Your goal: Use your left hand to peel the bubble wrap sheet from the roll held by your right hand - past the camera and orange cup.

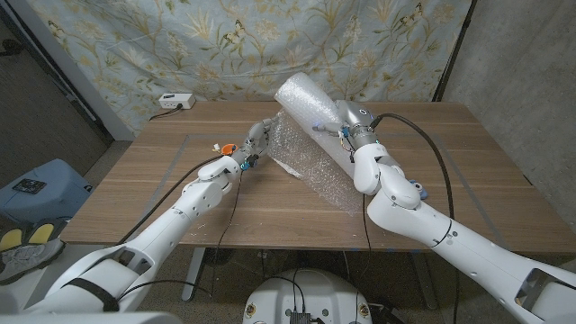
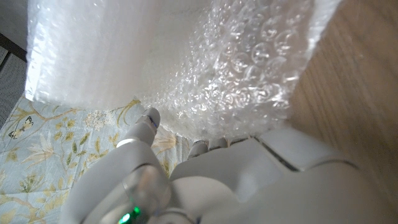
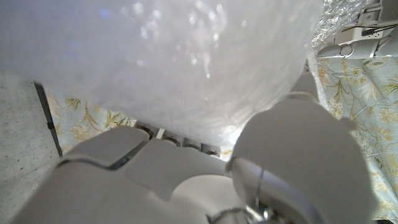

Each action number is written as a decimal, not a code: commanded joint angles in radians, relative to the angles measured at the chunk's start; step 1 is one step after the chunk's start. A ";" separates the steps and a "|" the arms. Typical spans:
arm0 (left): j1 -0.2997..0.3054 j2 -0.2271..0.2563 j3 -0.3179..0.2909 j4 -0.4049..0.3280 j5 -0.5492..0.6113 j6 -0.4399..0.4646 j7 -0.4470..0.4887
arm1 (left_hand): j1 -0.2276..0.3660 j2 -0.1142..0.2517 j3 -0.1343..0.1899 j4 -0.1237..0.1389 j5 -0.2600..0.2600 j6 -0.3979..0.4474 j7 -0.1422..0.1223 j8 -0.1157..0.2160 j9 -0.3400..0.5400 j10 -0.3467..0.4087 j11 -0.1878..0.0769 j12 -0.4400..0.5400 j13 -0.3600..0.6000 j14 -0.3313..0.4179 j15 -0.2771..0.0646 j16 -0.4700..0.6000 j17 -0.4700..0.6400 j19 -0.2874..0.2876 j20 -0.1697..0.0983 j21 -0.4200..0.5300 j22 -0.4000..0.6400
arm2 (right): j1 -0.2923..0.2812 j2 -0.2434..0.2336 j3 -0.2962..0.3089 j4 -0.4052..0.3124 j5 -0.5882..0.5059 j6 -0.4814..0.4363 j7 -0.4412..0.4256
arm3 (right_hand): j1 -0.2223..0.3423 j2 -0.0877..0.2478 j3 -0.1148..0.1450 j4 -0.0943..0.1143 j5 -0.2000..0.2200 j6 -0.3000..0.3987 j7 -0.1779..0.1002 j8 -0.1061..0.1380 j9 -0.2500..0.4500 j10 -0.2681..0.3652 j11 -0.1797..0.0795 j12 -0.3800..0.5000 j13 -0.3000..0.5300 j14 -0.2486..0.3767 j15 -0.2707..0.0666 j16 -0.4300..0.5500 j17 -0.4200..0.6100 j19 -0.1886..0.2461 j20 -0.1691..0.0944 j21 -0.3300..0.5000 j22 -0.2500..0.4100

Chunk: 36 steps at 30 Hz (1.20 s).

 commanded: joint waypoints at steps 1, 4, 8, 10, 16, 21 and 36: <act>0.005 -0.010 -0.002 0.003 -0.017 0.010 -0.014 | 0.010 -0.002 0.000 -0.007 0.003 0.009 0.003 0.000 0.003 0.012 -0.001 0.000 0.005 0.010 0.003 -0.003 0.005 0.006 0.005 -0.005 0.004 | 0.033 0.007 0.022 0.028 0.023 -0.020 -0.010 | 0.085 0.090 0.011 0.012 -0.003 0.004 0.006 0.001 0.004 0.026 -0.017 0.007 0.060 0.020 -0.103 0.001 0.004 0.006 -0.002 0.002 0.003; 0.008 -0.015 -0.003 0.007 -0.022 0.007 -0.018 | 0.011 -0.002 -0.001 -0.007 0.004 0.010 0.003 0.000 0.003 0.015 -0.002 0.001 0.005 0.011 0.002 -0.003 0.005 0.008 0.006 -0.004 0.005 | 0.038 0.018 0.029 0.035 0.039 -0.021 -0.020 | 0.085 0.091 0.011 0.012 -0.004 0.004 0.006 0.000 0.004 0.027 -0.017 0.007 0.059 0.023 -0.103 0.001 0.005 0.007 -0.002 0.002 0.003; 0.010 -0.022 -0.003 0.011 -0.027 0.006 -0.021 | 0.012 -0.002 -0.002 -0.008 0.004 0.013 0.000 0.001 0.004 0.017 -0.003 0.001 0.005 0.013 0.000 -0.002 0.005 0.010 0.006 -0.004 0.005 | 0.045 0.029 0.037 0.044 0.062 -0.024 -0.030 | 0.089 0.094 0.014 0.011 -0.007 0.005 0.008 -0.001 0.005 0.027 -0.014 0.008 0.061 0.023 -0.102 0.002 0.009 0.006 -0.001 0.001 0.003; 0.012 -0.027 -0.004 0.014 -0.028 0.002 -0.019 | 0.012 -0.002 -0.003 -0.008 0.004 0.013 -0.001 0.000 0.004 0.017 -0.002 0.001 0.005 0.014 -0.001 -0.003 0.005 0.010 0.005 -0.004 0.005 | 0.049 0.035 0.040 0.048 0.073 -0.026 -0.036 | 0.091 0.094 0.014 0.011 -0.009 0.006 0.010 -0.001 0.005 0.027 -0.015 0.008 0.060 0.021 -0.100 0.003 0.012 0.006 -0.001 0.001 0.003; 0.013 -0.035 -0.003 0.019 -0.031 0.001 -0.019 | 0.014 -0.002 -0.004 -0.009 0.004 0.019 -0.005 0.002 0.004 0.020 -0.003 0.001 0.005 0.016 -0.001 -0.002 0.005 0.012 0.006 -0.004 0.005 | 0.060 0.042 0.050 0.054 0.103 -0.032 -0.055 | 0.090 0.094 0.013 0.012 -0.013 0.005 0.010 -0.004 0.006 0.025 -0.012 0.008 0.061 0.023 -0.100 0.001 0.014 0.004 0.001 -0.001 0.003; 0.011 -0.048 -0.002 0.029 -0.034 -0.004 -0.019 | 0.015 -0.002 -0.005 -0.010 0.005 0.022 -0.006 0.002 0.004 0.022 -0.004 0.001 0.006 0.018 -0.001 -0.002 0.005 0.013 0.006 -0.004 0.005 | 0.058 0.047 0.063 0.049 0.134 -0.031 -0.076 | 0.092 0.093 0.014 0.011 -0.016 0.004 0.011 -0.005 0.006 0.025 -0.008 0.008 0.060 0.023 -0.097 -0.002 0.014 0.003 0.003 -0.002 0.003; -0.075 -0.136 0.013 0.195 -0.032 -0.056 -0.101 | 0.020 -0.004 -0.011 -0.013 0.006 0.040 -0.030 0.005 0.004 0.033 -0.016 0.002 0.007 0.028 -0.012 -0.001 0.005 0.019 -0.004 -0.003 0.006 | 0.041 0.035 0.080 -0.014 0.209 -0.017 -0.110 | 0.092 0.095 0.015 0.012 -0.027 0.005 0.017 -0.009 0.008 0.025 -0.004 0.009 0.060 0.025 -0.090 -0.005 0.022 0.001 0.008 -0.004 0.004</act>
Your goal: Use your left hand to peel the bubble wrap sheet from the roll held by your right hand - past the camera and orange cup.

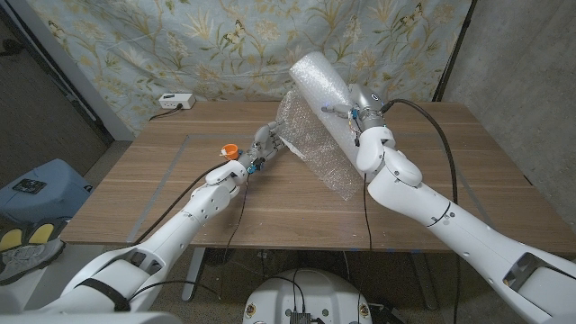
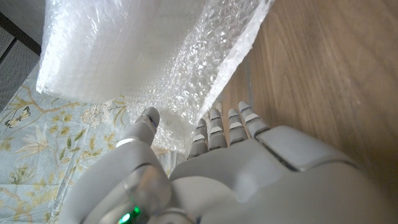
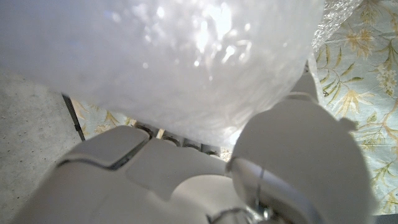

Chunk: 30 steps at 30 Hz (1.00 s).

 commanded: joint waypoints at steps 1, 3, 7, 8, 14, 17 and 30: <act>-0.087 -0.090 0.012 0.170 -0.002 -0.045 -0.076 | 0.011 -0.004 -0.004 -0.006 0.006 0.013 -0.019 0.005 0.004 0.016 -0.011 0.002 0.001 0.008 -0.007 -0.001 0.005 0.013 -0.011 -0.003 0.006 | -0.011 -0.009 0.008 -0.043 0.071 0.010 -0.030 | 0.093 0.095 0.016 0.013 -0.004 0.003 0.008 -0.003 0.002 0.020 -0.009 0.006 0.059 0.021 -0.086 -0.001 0.004 0.001 0.008 -0.004 0.004; -0.103 -0.109 0.013 0.195 -0.006 -0.042 -0.085 | 0.013 -0.008 -0.006 -0.008 0.006 0.017 -0.024 0.005 0.004 0.021 -0.015 0.003 0.001 0.015 -0.011 0.000 0.005 0.016 -0.012 -0.002 0.005 | -0.012 -0.009 0.010 -0.046 0.080 0.014 -0.033 | 0.094 0.095 0.016 0.012 -0.005 0.002 0.009 -0.004 0.002 0.020 -0.007 0.007 0.060 0.021 -0.086 0.000 0.006 -0.001 0.009 -0.004 0.004; -0.123 -0.135 0.017 0.221 -0.011 -0.031 -0.108 | 0.021 -0.018 -0.010 -0.015 0.007 0.029 -0.037 0.006 0.004 0.036 -0.022 0.006 0.001 0.033 -0.021 0.004 0.005 0.034 -0.018 0.002 0.005 | -0.011 -0.009 0.014 -0.047 0.094 0.016 -0.043 | 0.095 0.095 0.016 0.012 -0.008 0.003 0.011 -0.005 0.002 0.018 -0.006 0.006 0.060 0.021 -0.085 -0.001 0.009 -0.002 0.011 -0.006 0.004; -0.125 -0.138 0.017 0.222 -0.014 -0.024 -0.112 | 0.022 -0.020 -0.011 -0.016 0.007 0.032 -0.041 0.006 0.003 0.037 -0.025 0.006 0.001 0.036 -0.025 0.005 0.005 0.037 -0.021 0.003 0.005 | -0.011 -0.010 0.016 -0.047 0.098 0.018 -0.046 | 0.094 0.095 0.016 0.012 -0.009 0.003 0.012 -0.005 0.003 0.019 -0.005 0.006 0.059 0.022 -0.084 -0.001 0.009 -0.003 0.011 -0.006 0.004; -0.138 -0.161 0.022 0.237 -0.033 0.026 -0.145 | 0.028 -0.029 -0.014 -0.020 0.007 0.037 -0.047 0.006 0.003 0.045 -0.029 0.006 0.000 0.044 -0.028 0.005 0.005 0.048 -0.019 0.005 0.005 | -0.011 -0.015 0.025 -0.052 0.117 0.017 -0.057 | 0.095 0.096 0.017 0.013 -0.014 0.004 0.013 -0.007 0.003 0.019 -0.004 0.005 0.057 0.023 -0.082 -0.004 0.010 -0.002 0.012 -0.007 0.004; -0.144 -0.166 0.026 0.246 -0.038 0.049 -0.165 | 0.033 -0.032 -0.014 -0.022 0.007 0.037 -0.045 0.006 0.003 0.045 -0.029 0.006 0.000 0.046 -0.028 0.004 0.005 0.054 -0.018 0.007 0.005 | -0.011 -0.018 0.026 -0.053 0.124 0.017 -0.063 | 0.094 0.096 0.017 0.014 -0.016 0.005 0.013 -0.008 0.004 0.018 -0.005 0.005 0.057 0.023 -0.082 -0.004 0.012 -0.003 0.012 -0.007 0.004; -0.119 -0.139 0.032 0.187 -0.038 0.116 -0.173 | 0.067 -0.042 -0.011 -0.033 0.008 0.037 -0.041 0.004 0.003 0.046 -0.030 0.001 0.000 0.058 -0.029 0.004 0.005 0.078 -0.012 0.011 0.005 | 0.001 -0.022 0.025 -0.057 0.142 -0.008 -0.081 | 0.093 0.097 0.017 0.015 -0.024 0.004 0.014 -0.012 0.005 0.014 -0.001 0.004 0.057 0.021 -0.079 -0.010 0.016 -0.004 0.015 -0.009 0.004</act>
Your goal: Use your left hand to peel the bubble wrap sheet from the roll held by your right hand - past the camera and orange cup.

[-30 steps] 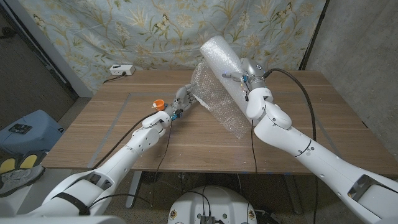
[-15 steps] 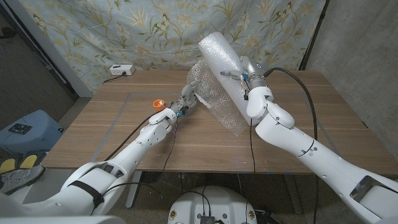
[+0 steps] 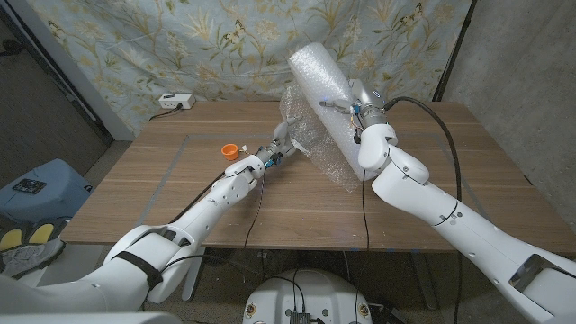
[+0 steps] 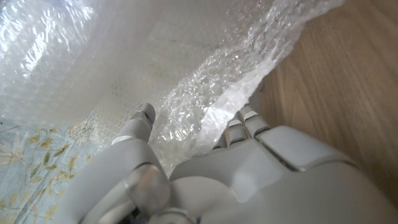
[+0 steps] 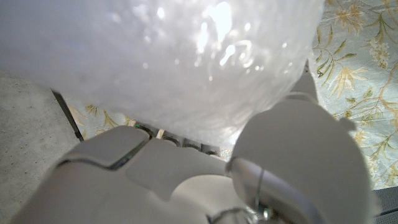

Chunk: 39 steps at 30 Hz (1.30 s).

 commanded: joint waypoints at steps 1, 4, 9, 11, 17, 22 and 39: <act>0.019 0.018 0.006 -0.046 -0.010 0.089 -0.026 | 0.018 -0.002 0.003 -0.005 0.008 0.007 -0.002 0.004 0.003 0.011 -0.007 0.001 0.002 0.011 -0.004 0.004 0.005 0.009 -0.001 0.005 0.005 | 0.013 -0.009 0.003 -0.008 0.024 -0.020 -0.015 | 0.089 0.100 0.018 0.015 -0.005 0.004 0.004 -0.001 0.001 0.007 -0.003 0.003 0.057 0.023 -0.079 -0.003 0.005 0.004 0.006 -0.004 0.004; 0.032 0.032 0.008 -0.071 -0.010 0.102 -0.018 | 0.023 -0.003 0.004 -0.005 0.008 0.006 -0.002 0.004 0.003 0.011 -0.005 0.001 0.002 0.012 -0.003 0.003 0.005 0.009 0.000 0.004 0.005 | 0.018 -0.012 0.002 -0.006 0.029 -0.022 -0.016 | 0.087 0.102 0.017 0.016 -0.007 0.004 0.005 -0.002 0.002 0.008 -0.004 0.002 0.056 0.021 -0.078 -0.003 0.007 0.003 0.006 -0.004 0.004; 0.049 0.047 0.010 -0.102 -0.011 0.114 -0.006 | 0.032 -0.006 0.004 -0.005 0.008 0.009 -0.003 0.004 0.003 0.011 -0.007 -0.001 0.002 0.012 -0.002 0.001 0.006 0.008 0.001 0.002 0.005 | 0.030 -0.011 -0.002 0.001 0.034 -0.029 -0.019 | 0.086 0.101 0.017 0.017 -0.010 0.001 0.008 -0.005 0.002 0.004 0.001 0.001 0.056 0.022 -0.076 -0.007 0.007 0.002 0.009 -0.006 0.004; 0.056 0.056 0.012 -0.116 -0.008 0.116 -0.002 | 0.036 -0.007 0.004 -0.005 0.008 0.009 -0.004 0.004 0.003 0.010 -0.006 -0.002 0.002 0.011 -0.002 0.000 0.006 0.008 0.000 0.002 0.005 | 0.037 -0.015 -0.004 0.004 0.037 -0.027 -0.016 | 0.086 0.101 0.018 0.017 -0.012 0.001 0.007 -0.006 0.002 0.006 0.003 0.001 0.055 0.022 -0.075 -0.008 0.007 0.002 0.010 -0.006 0.004; 0.058 0.068 0.016 -0.126 -0.003 0.114 0.002 | 0.048 -0.011 0.003 -0.005 0.007 0.004 -0.012 0.001 0.003 0.004 -0.005 -0.006 0.002 0.009 -0.001 -0.002 0.006 0.005 0.003 -0.001 0.005 | 0.046 -0.018 -0.011 0.003 0.041 -0.033 -0.014 | 0.085 0.103 0.019 0.017 -0.015 0.002 0.008 -0.008 0.002 0.007 0.003 0.000 0.053 0.023 -0.074 -0.010 0.009 -0.001 0.012 -0.008 0.004; 0.059 0.069 0.020 -0.127 0.003 0.105 0.008 | 0.058 -0.015 0.003 -0.006 0.007 0.000 -0.017 0.000 0.003 0.000 -0.004 -0.008 0.003 0.009 0.004 -0.002 0.006 0.006 0.005 -0.002 0.005 | 0.049 -0.022 -0.014 -0.002 0.045 -0.036 -0.014 | 0.084 0.104 0.018 0.018 -0.019 0.002 0.009 -0.009 0.003 0.009 0.000 0.000 0.051 0.022 -0.073 -0.009 0.014 -0.002 0.012 -0.009 0.004; 0.126 0.063 0.016 -0.268 0.053 0.103 0.313 | 0.424 0.009 -0.090 0.005 -0.004 0.529 -0.024 0.113 0.016 0.544 -0.216 0.189 0.079 0.605 -0.226 0.213 0.051 0.368 -0.060 0.146 0.034 | 0.037 -0.037 -0.003 -0.024 0.072 -0.032 -0.013 | 0.081 0.109 0.020 0.020 -0.028 0.008 0.010 -0.013 0.004 0.012 -0.001 0.001 0.050 0.027 -0.073 -0.011 0.021 -0.002 0.012 -0.011 0.004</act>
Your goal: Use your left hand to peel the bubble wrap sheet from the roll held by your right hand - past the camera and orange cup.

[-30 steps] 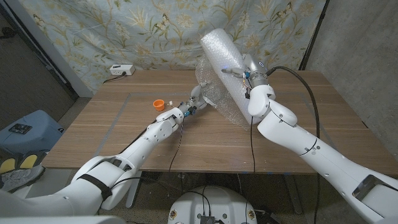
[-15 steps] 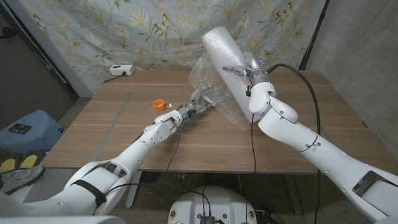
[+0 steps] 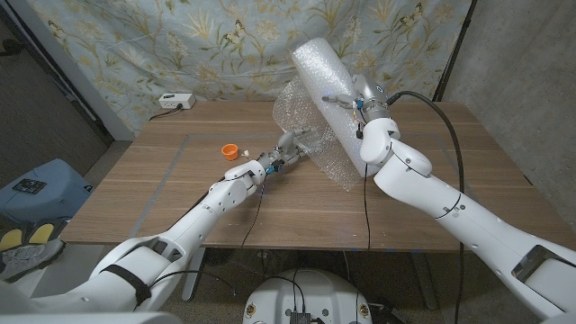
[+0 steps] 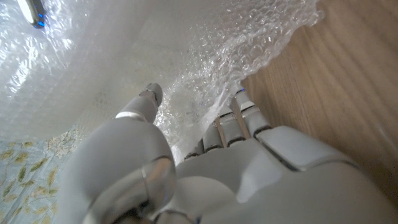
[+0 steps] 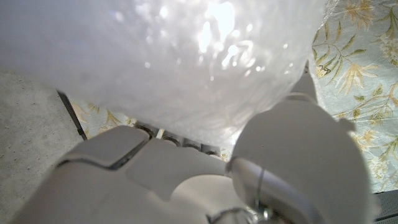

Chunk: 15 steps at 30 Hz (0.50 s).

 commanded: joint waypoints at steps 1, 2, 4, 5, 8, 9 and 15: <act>0.053 0.002 -0.004 -0.108 0.039 0.001 0.254 | 0.063 0.025 -0.028 0.003 0.000 0.174 0.004 0.039 0.008 0.156 -0.052 0.072 0.036 0.156 -0.051 0.069 0.013 0.087 -0.025 0.051 0.010 | -0.009 -0.012 0.012 -0.018 0.026 0.003 0.003 | 0.089 0.102 0.021 0.020 -0.007 0.005 0.007 -0.005 0.005 0.013 -0.001 0.008 0.050 0.018 -0.071 0.006 0.007 0.000 0.003 -0.005 0.004; 0.056 0.002 -0.005 -0.110 0.039 -0.001 0.262 | 0.072 0.031 -0.031 0.004 -0.001 0.199 0.003 0.043 0.009 0.198 -0.069 0.094 0.045 0.198 -0.067 0.084 0.015 0.094 -0.032 0.059 0.011 | -0.012 -0.012 0.015 -0.020 0.031 0.004 0.003 | 0.089 0.103 0.021 0.020 -0.007 0.004 0.007 -0.006 0.005 0.012 -0.001 0.008 0.051 0.019 -0.071 0.006 0.008 0.000 0.003 -0.005 0.004; 0.059 0.003 -0.005 -0.116 0.041 -0.003 0.278 | 0.097 0.047 -0.028 0.003 -0.003 0.252 0.010 0.054 0.011 0.245 -0.085 0.127 0.064 0.258 -0.088 0.104 0.019 0.114 -0.045 0.075 0.013 | -0.015 -0.015 0.021 -0.023 0.042 0.007 0.008 | 0.088 0.104 0.021 0.020 -0.008 0.006 0.007 -0.005 0.005 0.013 0.000 0.008 0.051 0.018 -0.070 0.006 0.009 0.001 0.004 -0.005 0.004; 0.062 0.004 -0.004 -0.122 0.046 -0.005 0.291 | 0.108 0.049 -0.028 -0.001 -0.004 0.272 0.005 0.058 0.012 0.251 -0.067 0.136 0.072 0.281 -0.097 0.112 0.021 0.128 -0.054 0.084 0.014 | -0.015 -0.016 0.023 -0.025 0.047 0.008 0.011 | 0.089 0.104 0.022 0.020 -0.009 0.006 0.007 -0.006 0.005 0.015 0.003 0.009 0.051 0.019 -0.070 0.006 0.009 0.001 0.004 -0.005 0.004; 0.064 0.005 -0.002 -0.127 0.049 -0.009 0.304 | 0.136 0.058 -0.026 -0.001 -0.007 0.342 0.002 0.080 0.015 0.310 -0.077 0.174 0.094 0.345 -0.124 0.135 0.029 0.147 -0.072 0.101 0.016 | -0.016 -0.020 0.028 -0.028 0.061 0.008 0.017 | 0.089 0.104 0.022 0.020 -0.011 0.007 0.006 -0.007 0.005 0.017 0.006 0.010 0.050 0.020 -0.068 0.006 0.010 0.002 0.005 -0.005 0.004; 0.065 0.007 -0.001 -0.130 0.050 -0.008 0.309 | 0.141 0.061 -0.024 -0.001 -0.008 0.343 0.002 0.079 0.016 0.318 -0.077 0.180 0.098 0.356 -0.128 0.139 0.031 0.152 -0.075 0.105 0.016 | -0.015 -0.020 0.028 -0.030 0.065 0.005 0.020 | 0.089 0.105 0.023 0.020 -0.012 0.006 0.006 -0.007 0.006 0.016 0.007 0.009 0.050 0.020 -0.068 0.005 0.011 0.001 0.005 -0.005 0.004; 0.058 0.022 0.004 -0.138 0.041 0.014 0.292 | 0.163 0.062 -0.027 -0.002 -0.014 0.366 0.007 0.083 0.017 0.368 -0.088 0.216 0.122 0.411 -0.153 0.161 0.042 0.163 -0.091 0.120 0.018 | -0.020 -0.029 0.045 -0.035 0.098 0.008 0.030 | 0.089 0.109 0.024 0.020 -0.015 0.008 0.008 -0.009 0.006 0.016 0.005 0.008 0.049 0.020 -0.067 0.005 0.014 0.001 0.006 -0.006 0.004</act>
